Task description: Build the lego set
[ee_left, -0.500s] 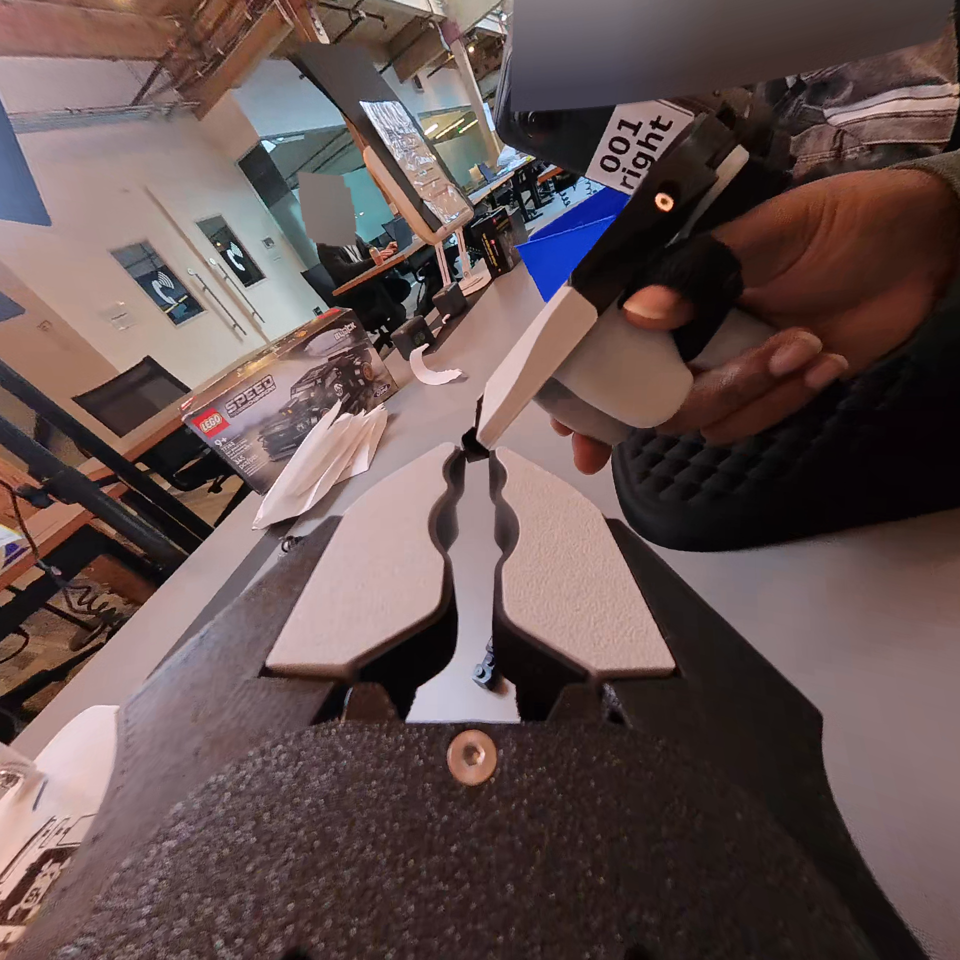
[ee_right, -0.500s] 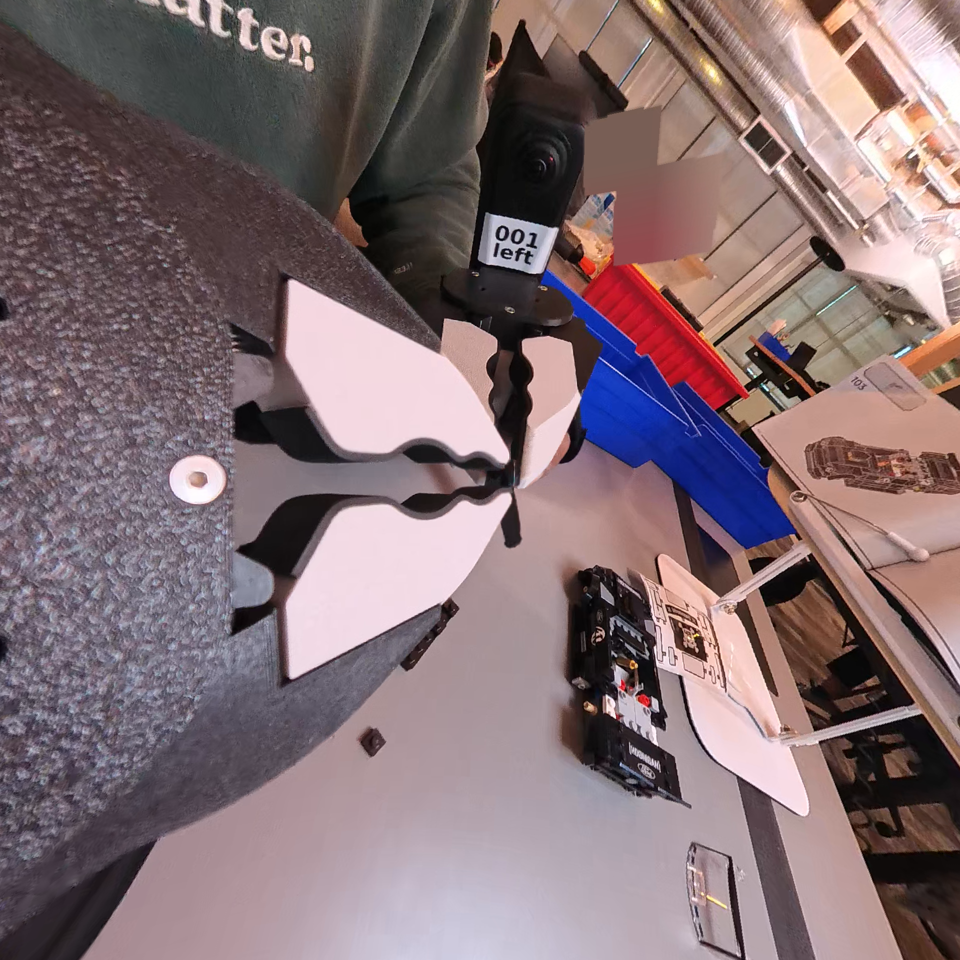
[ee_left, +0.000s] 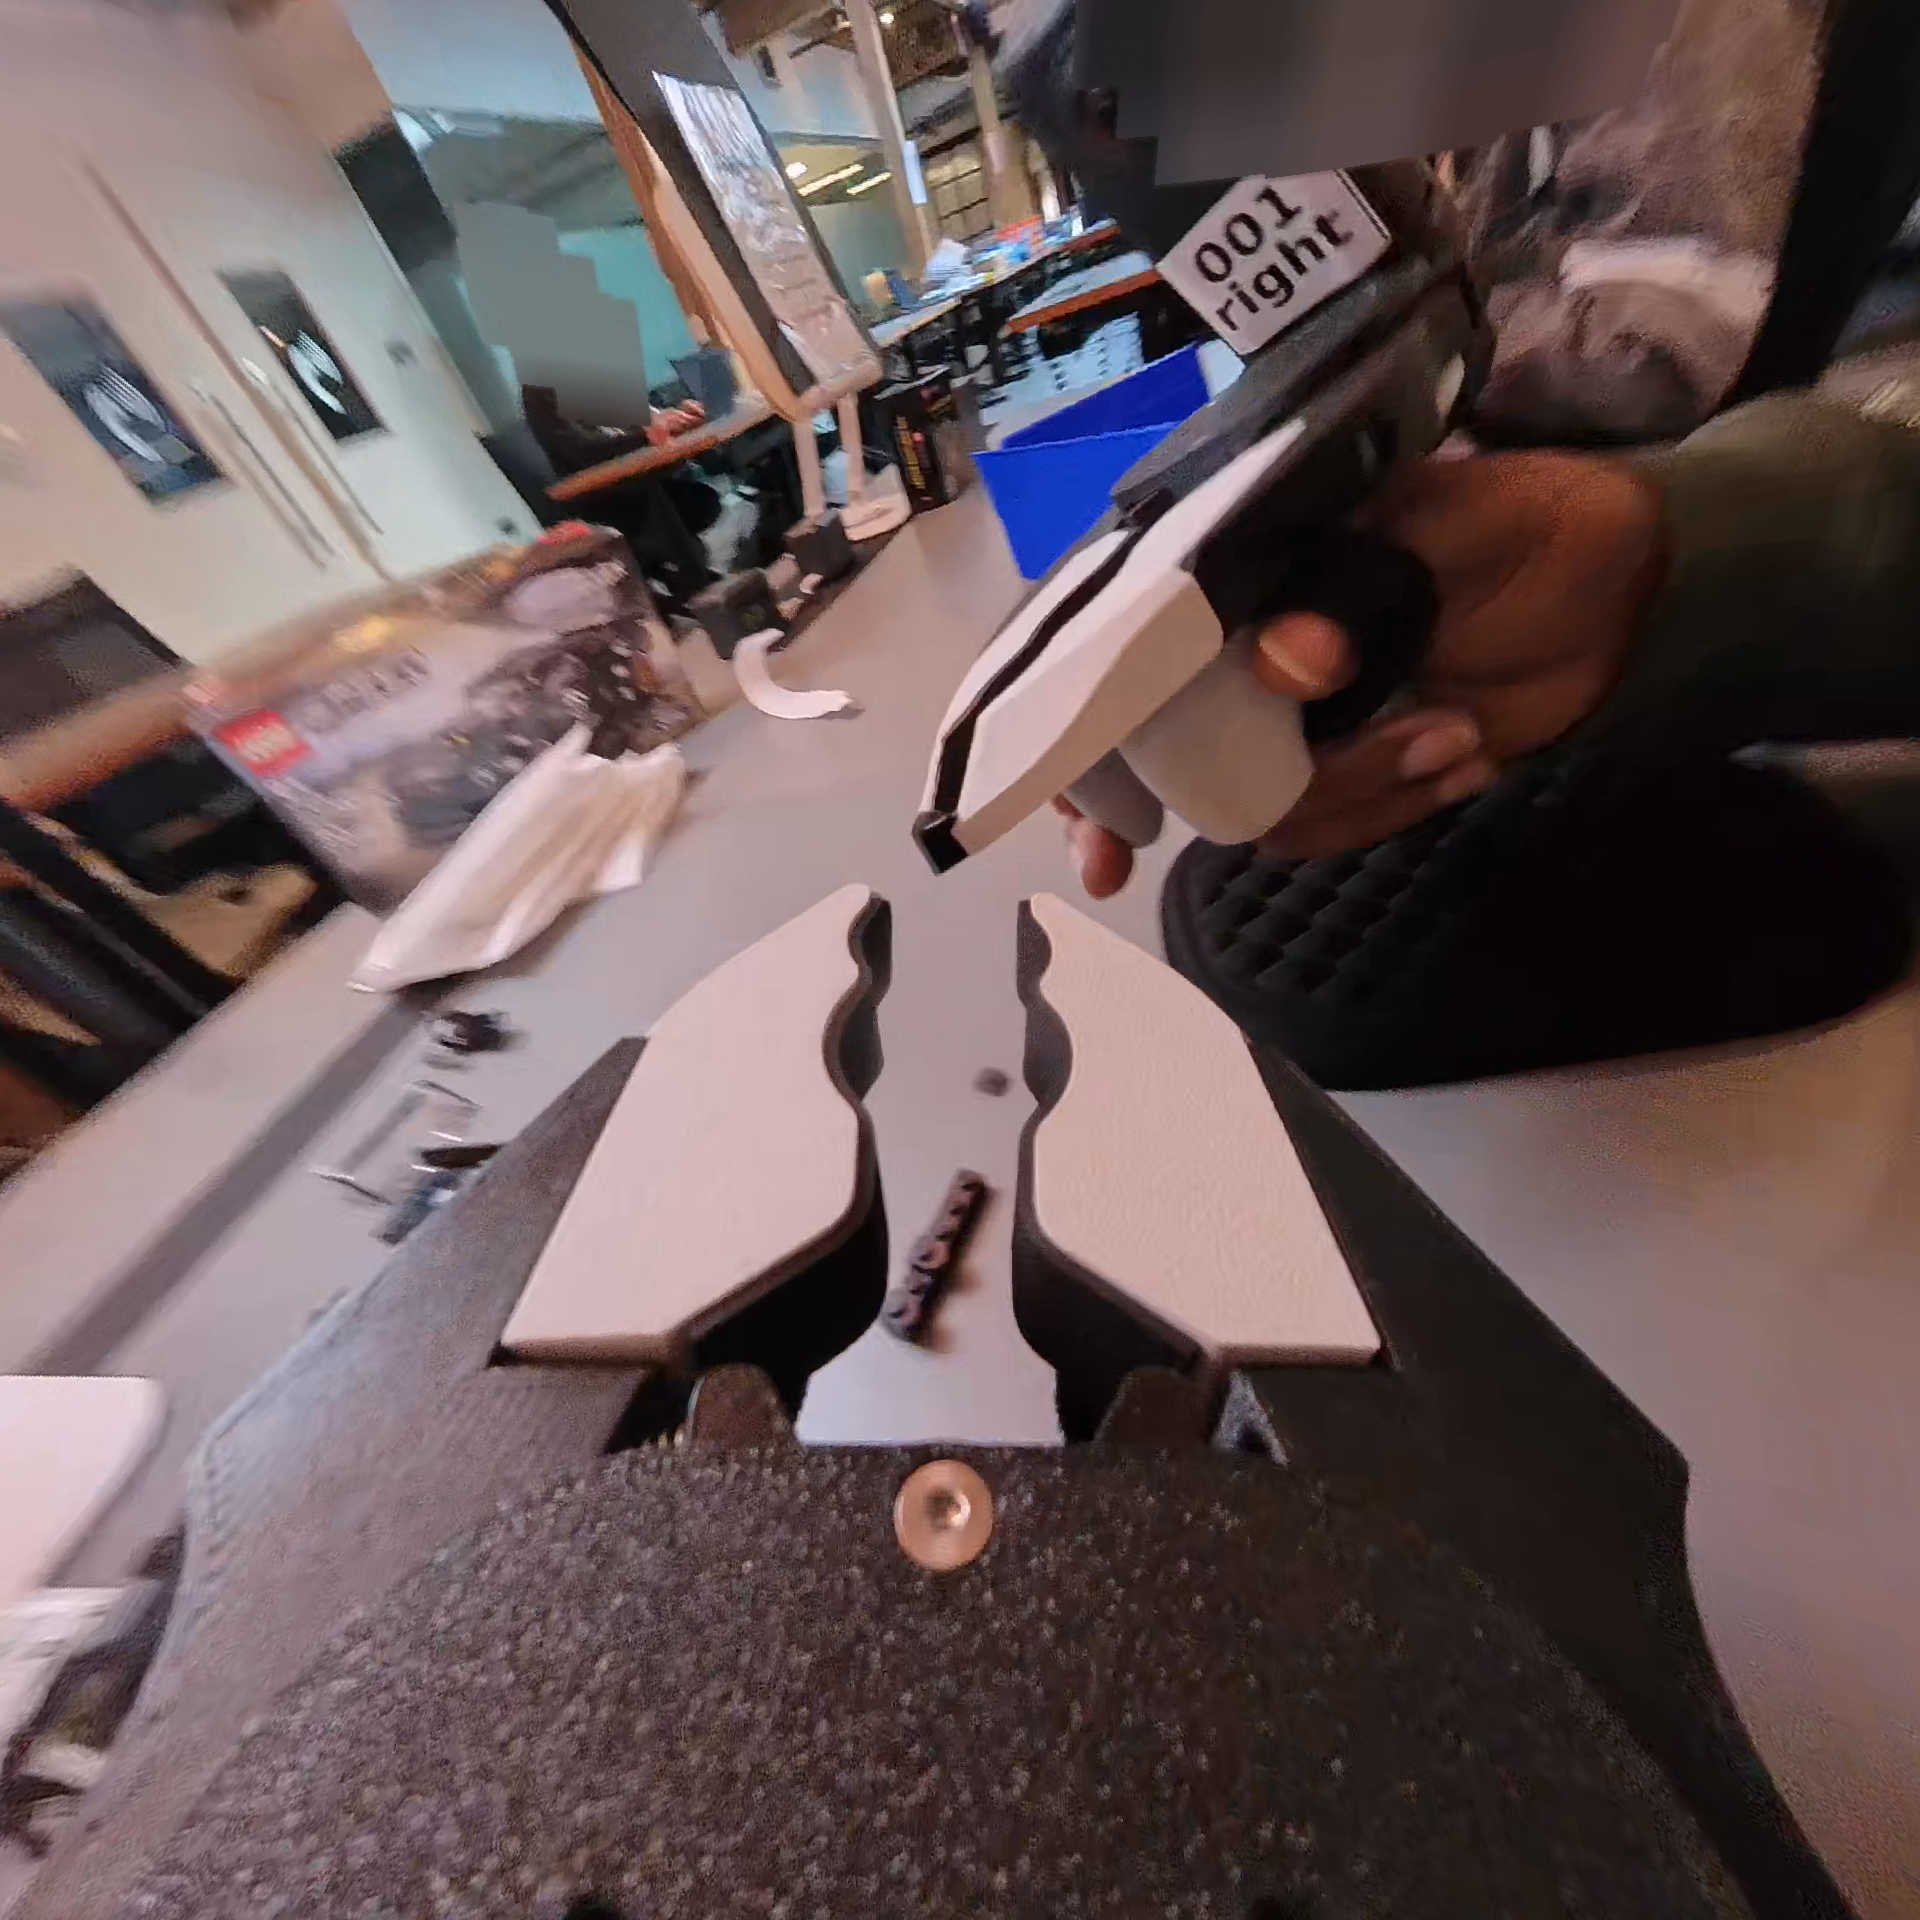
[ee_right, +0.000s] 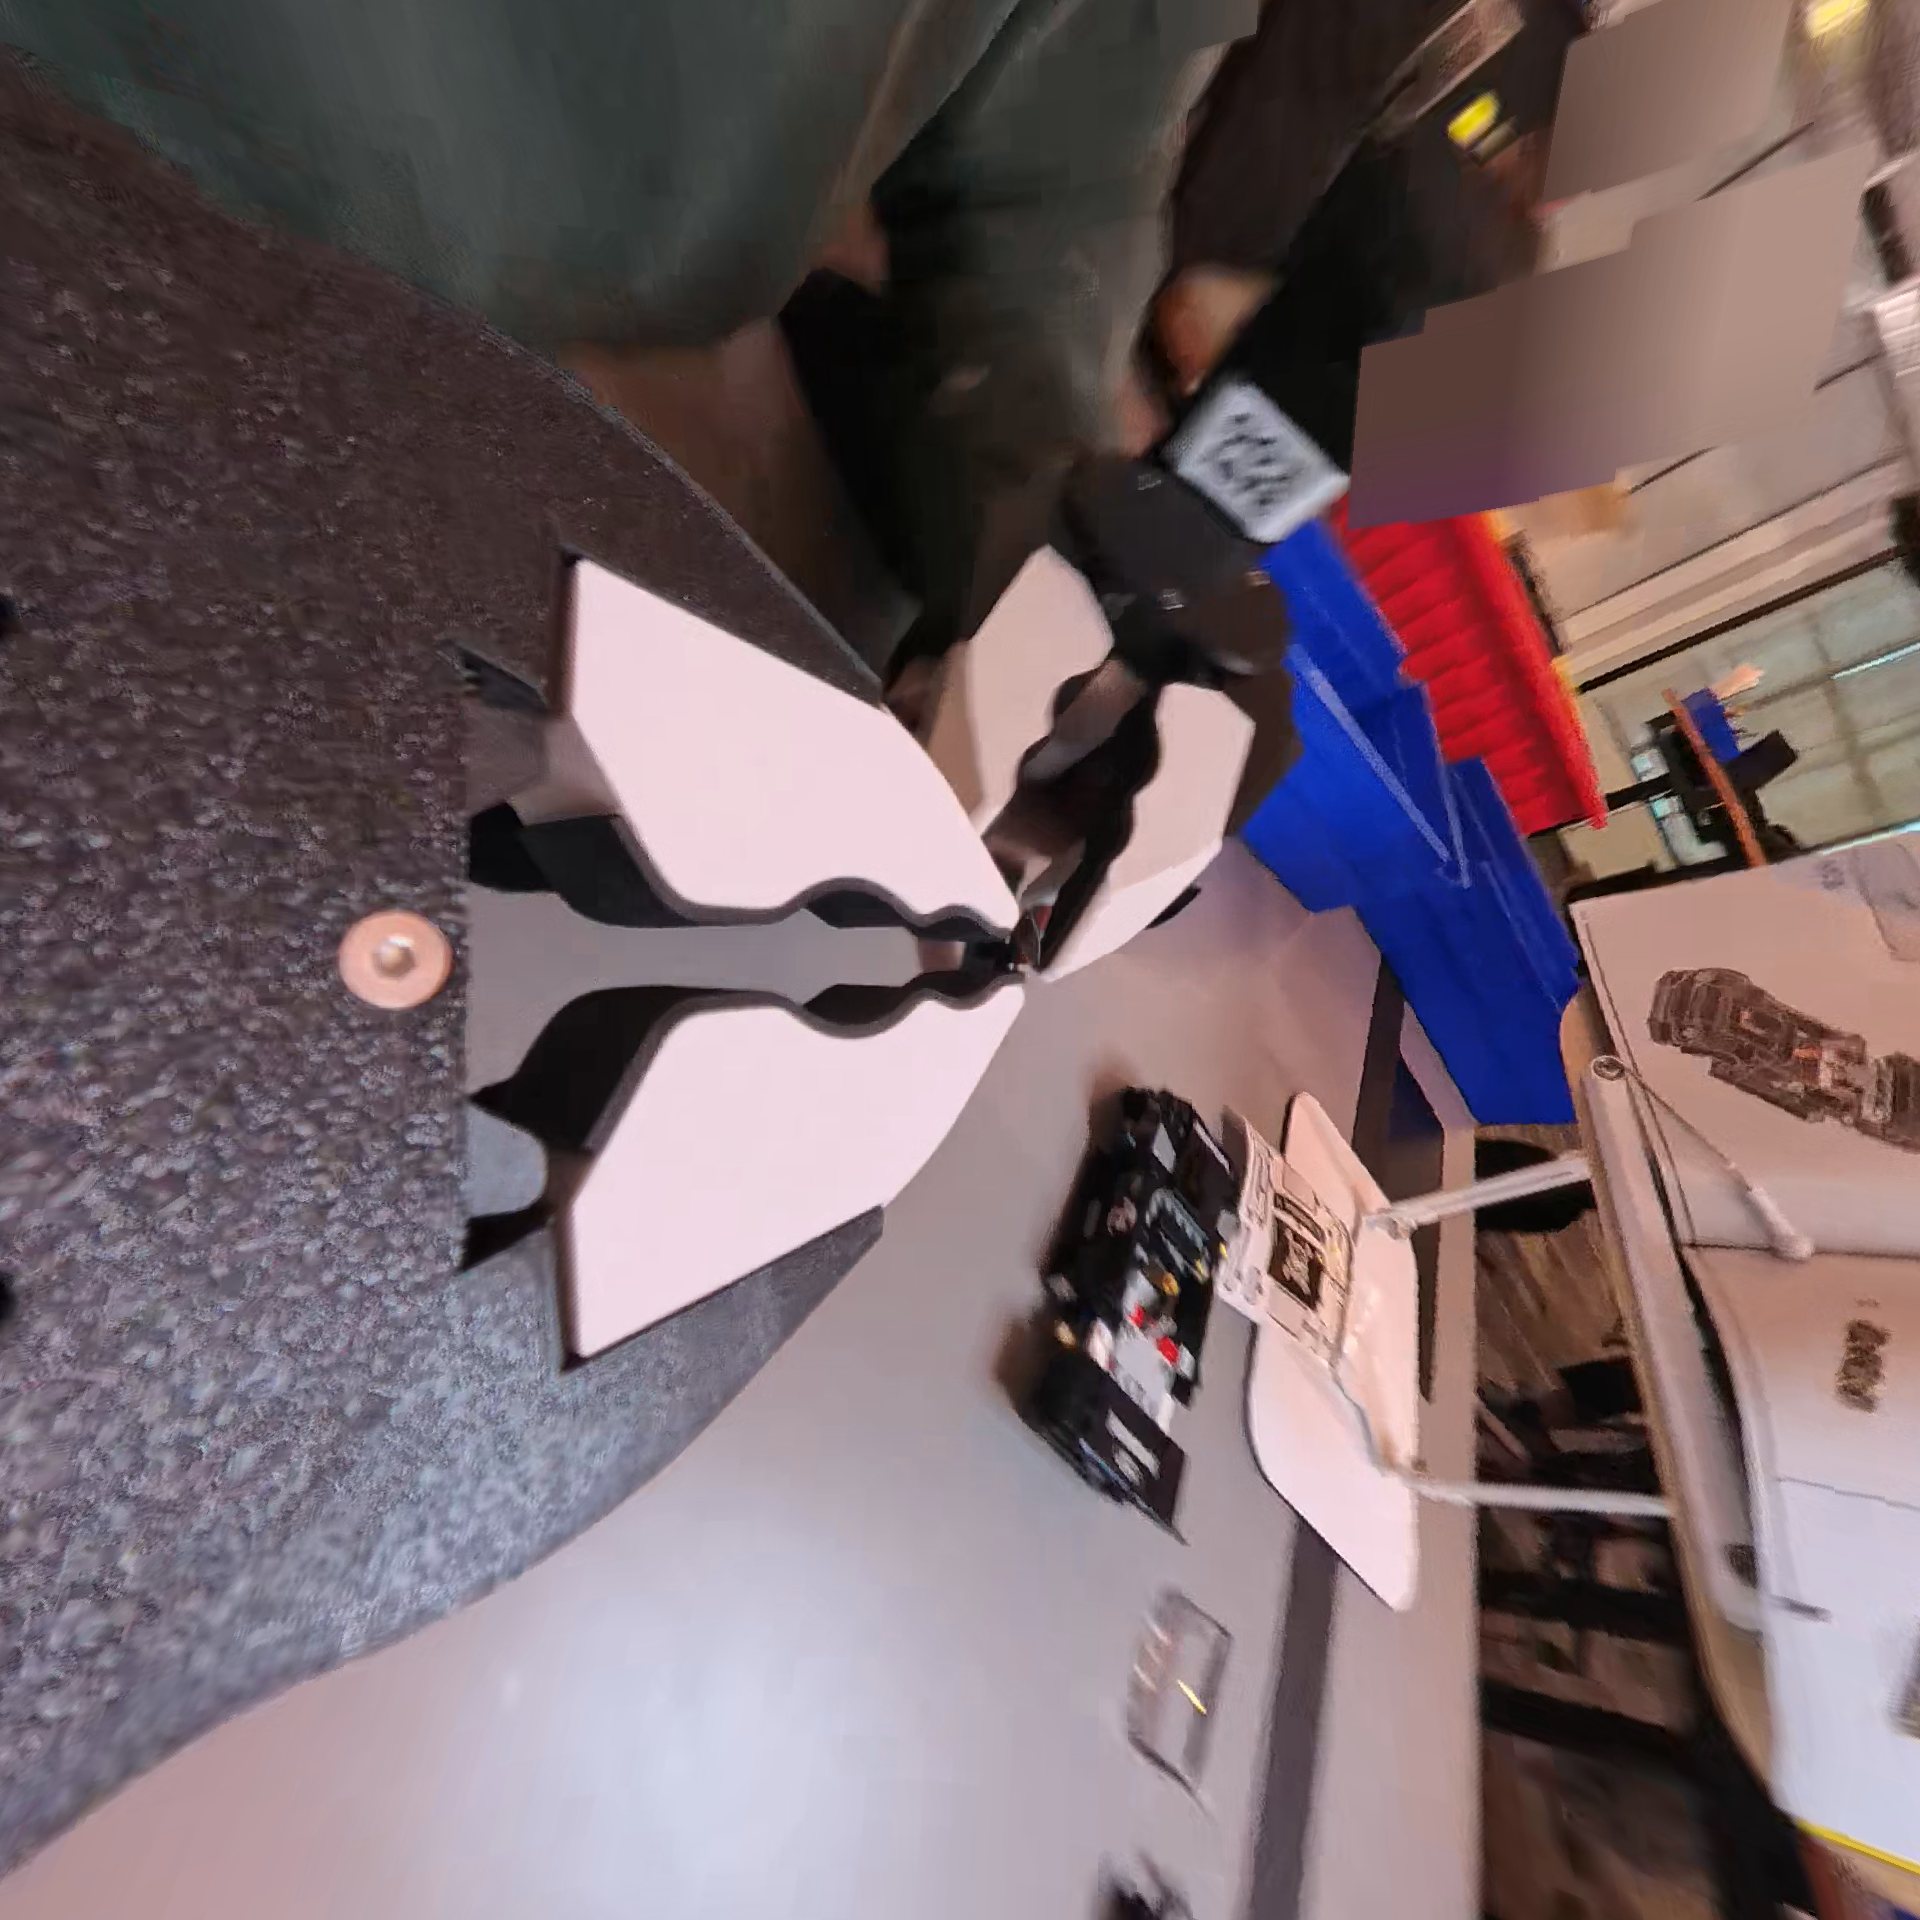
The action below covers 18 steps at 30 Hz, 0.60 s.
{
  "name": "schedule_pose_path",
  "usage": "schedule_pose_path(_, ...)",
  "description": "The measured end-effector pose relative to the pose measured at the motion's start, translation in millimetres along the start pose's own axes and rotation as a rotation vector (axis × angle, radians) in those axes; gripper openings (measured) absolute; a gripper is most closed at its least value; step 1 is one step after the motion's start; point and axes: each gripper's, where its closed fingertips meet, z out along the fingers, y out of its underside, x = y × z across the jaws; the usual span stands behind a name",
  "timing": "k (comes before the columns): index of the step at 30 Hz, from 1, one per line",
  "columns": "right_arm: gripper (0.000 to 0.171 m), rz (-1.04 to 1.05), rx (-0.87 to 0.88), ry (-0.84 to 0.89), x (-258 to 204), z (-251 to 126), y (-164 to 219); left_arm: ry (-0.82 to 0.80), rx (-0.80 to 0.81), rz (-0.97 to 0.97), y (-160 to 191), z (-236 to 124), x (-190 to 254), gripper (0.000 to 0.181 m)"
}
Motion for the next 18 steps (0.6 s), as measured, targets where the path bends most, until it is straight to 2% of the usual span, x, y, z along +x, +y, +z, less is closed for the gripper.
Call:
schedule_pose_path(4, 0.005, -0.318, -0.054, 0.050, 0, -2, 6, 0.105, 0.015, -0.324, -2, -4, -6, 0.019)
schedule_pose_path(8, 0.005, -0.606, -0.063, 0.085, -4, -1, 9, 0.298, 0.002, -0.677, -4, -5, 2, 0.021)
schedule_pose_path(11, 0.005, -0.700, -0.052, 0.077, -7, 0, 9, 0.363, 0.027, -0.799, -7, -6, 5, 0.021)
schedule_pose_path(18, 0.005, -0.838, -0.042, 0.073, -13, 4, 11, 0.446, 0.026, -0.908, -6, -6, 15, 0.014)
